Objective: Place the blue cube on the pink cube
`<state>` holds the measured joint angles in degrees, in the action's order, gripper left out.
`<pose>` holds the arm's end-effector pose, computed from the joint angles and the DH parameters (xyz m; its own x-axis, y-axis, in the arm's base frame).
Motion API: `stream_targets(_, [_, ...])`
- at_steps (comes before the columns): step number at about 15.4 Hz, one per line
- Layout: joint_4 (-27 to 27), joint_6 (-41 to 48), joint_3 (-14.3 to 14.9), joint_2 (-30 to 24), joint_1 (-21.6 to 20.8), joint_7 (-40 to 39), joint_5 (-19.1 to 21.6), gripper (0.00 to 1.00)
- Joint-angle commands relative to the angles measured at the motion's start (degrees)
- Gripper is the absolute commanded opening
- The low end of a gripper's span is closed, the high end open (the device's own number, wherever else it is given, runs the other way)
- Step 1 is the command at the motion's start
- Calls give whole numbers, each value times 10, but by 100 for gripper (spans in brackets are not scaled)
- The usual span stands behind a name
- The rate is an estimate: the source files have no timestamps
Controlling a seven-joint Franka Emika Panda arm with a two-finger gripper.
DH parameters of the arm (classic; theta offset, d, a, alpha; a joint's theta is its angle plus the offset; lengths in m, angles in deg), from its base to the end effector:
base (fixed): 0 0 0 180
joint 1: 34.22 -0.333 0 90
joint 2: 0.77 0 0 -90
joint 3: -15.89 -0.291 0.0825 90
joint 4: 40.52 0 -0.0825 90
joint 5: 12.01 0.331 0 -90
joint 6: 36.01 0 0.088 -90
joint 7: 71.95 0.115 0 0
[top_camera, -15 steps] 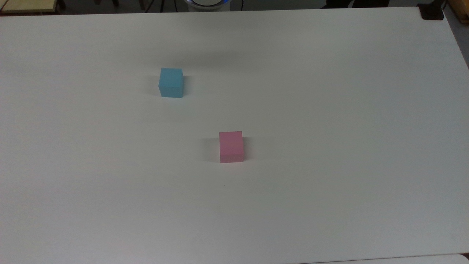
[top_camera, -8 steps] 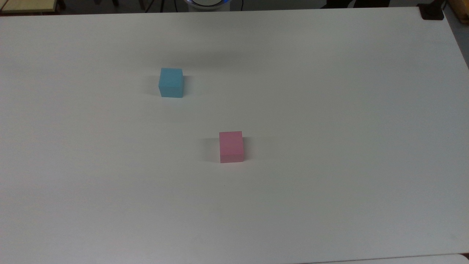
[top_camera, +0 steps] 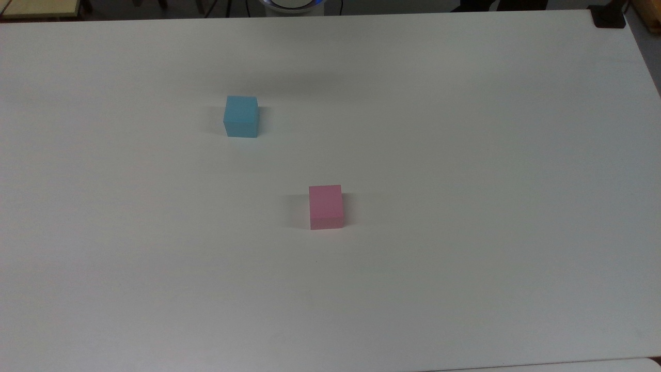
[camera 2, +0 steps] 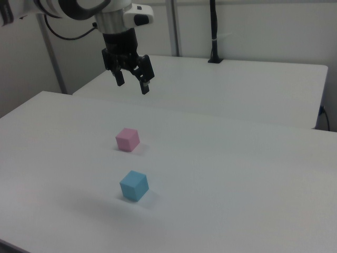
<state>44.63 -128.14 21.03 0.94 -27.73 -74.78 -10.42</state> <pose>0.5055 -0.1001 0.6156 0.9839 -0.1529 0.0931 -0.1516 -0.9882 -0.0205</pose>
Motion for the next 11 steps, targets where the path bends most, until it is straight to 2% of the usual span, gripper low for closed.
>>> stream_targets(1, [-3,-7,1,2,-2,-10,16,100])
stream_targets(11, [-3,-9,0,3,-3,-7,15,100])
